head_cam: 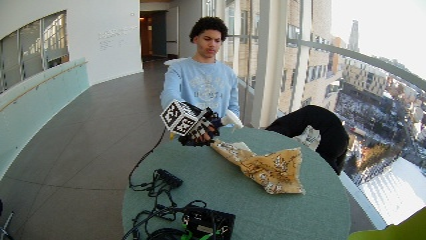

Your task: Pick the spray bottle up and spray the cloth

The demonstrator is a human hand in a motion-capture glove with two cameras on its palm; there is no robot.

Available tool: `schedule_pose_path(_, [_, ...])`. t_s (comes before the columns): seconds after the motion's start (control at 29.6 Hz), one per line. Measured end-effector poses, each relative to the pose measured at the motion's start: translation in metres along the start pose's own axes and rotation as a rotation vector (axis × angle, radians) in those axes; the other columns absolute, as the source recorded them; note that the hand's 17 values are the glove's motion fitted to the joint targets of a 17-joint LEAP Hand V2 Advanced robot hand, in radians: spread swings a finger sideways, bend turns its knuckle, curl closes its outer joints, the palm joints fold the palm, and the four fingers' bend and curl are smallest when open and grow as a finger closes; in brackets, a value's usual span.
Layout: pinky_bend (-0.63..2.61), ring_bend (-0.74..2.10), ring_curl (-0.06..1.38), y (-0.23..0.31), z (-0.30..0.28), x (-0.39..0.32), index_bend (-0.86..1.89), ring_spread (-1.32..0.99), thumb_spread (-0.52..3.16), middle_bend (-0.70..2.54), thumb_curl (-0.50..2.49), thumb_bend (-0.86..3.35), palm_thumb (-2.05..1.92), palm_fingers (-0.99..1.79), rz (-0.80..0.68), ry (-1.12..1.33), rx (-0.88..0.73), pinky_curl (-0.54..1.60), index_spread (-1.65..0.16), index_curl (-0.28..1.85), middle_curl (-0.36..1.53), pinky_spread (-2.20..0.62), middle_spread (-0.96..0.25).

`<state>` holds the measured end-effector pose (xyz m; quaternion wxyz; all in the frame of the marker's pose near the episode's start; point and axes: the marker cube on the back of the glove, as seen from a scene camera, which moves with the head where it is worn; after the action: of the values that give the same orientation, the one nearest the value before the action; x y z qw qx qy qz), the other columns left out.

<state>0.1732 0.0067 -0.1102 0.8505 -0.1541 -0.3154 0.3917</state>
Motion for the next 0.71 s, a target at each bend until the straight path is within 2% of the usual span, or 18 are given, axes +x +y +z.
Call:
schedule_pose_path(0.34, [0.28,0.48,0.39,0.002,0.001,-0.006,0.09,0.05,0.80,0.26,0.64,-0.03,0.85,1.02,-0.031,-0.010,0.011,0.38,-0.27,0.22,0.45,0.23,-0.05])
schedule_pose_path(0.71, [0.28,0.48,0.39,0.003,0.024,-0.062,0.09,0.05,0.80,0.26,0.64,-0.03,0.85,1.02,-0.249,-0.095,0.108,0.37,-0.26,0.22,0.45,0.23,-0.05])
